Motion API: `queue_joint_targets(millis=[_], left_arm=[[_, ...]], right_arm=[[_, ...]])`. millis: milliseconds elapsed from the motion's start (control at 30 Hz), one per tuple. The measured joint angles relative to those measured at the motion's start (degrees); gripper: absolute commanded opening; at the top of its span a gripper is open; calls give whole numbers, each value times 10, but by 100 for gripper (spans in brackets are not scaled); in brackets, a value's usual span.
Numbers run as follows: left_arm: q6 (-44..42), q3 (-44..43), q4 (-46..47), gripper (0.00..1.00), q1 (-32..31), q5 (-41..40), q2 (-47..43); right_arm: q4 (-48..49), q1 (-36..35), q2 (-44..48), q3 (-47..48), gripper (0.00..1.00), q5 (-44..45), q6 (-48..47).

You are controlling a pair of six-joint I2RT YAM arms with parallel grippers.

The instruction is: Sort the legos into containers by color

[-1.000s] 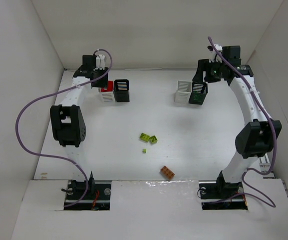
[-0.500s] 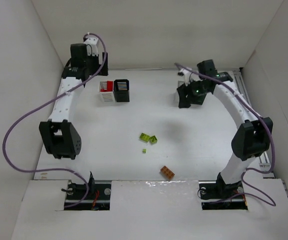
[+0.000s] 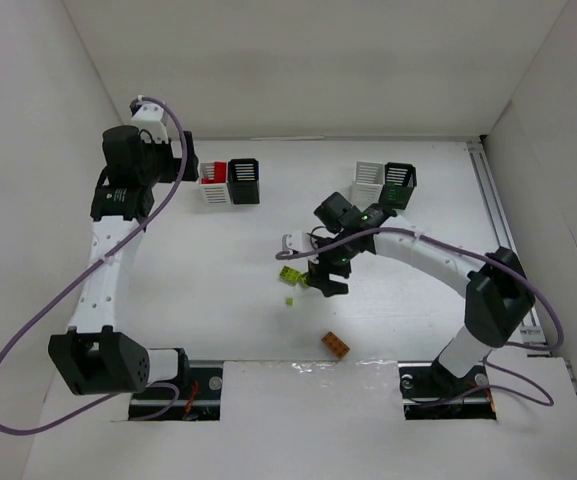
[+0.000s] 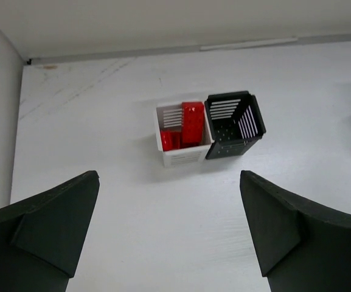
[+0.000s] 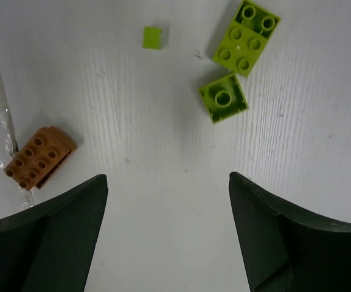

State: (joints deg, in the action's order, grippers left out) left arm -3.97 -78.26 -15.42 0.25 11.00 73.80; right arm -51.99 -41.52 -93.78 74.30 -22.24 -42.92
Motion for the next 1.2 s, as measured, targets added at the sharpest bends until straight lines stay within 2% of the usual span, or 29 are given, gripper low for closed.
queue_joint_targets(millis=[167,367,1033,1167,1200], left_arm=[[1,57,-13,100,12,15,-28],[-3,60,-11,100,12,21,-58],[-3,60,-4,100,12,23,-30],[-3,60,-2,100,12,23,-30],[-3,60,-2,100,12,23,-29]], right_arm=[[52,-21,-30,-3,88,7,-30],[89,-19,-93,-3,95,29,-68],[100,-41,-171,48,96,52,-123],[92,-51,-189,62,85,60,-125],[90,-54,-194,67,78,61,-126]])
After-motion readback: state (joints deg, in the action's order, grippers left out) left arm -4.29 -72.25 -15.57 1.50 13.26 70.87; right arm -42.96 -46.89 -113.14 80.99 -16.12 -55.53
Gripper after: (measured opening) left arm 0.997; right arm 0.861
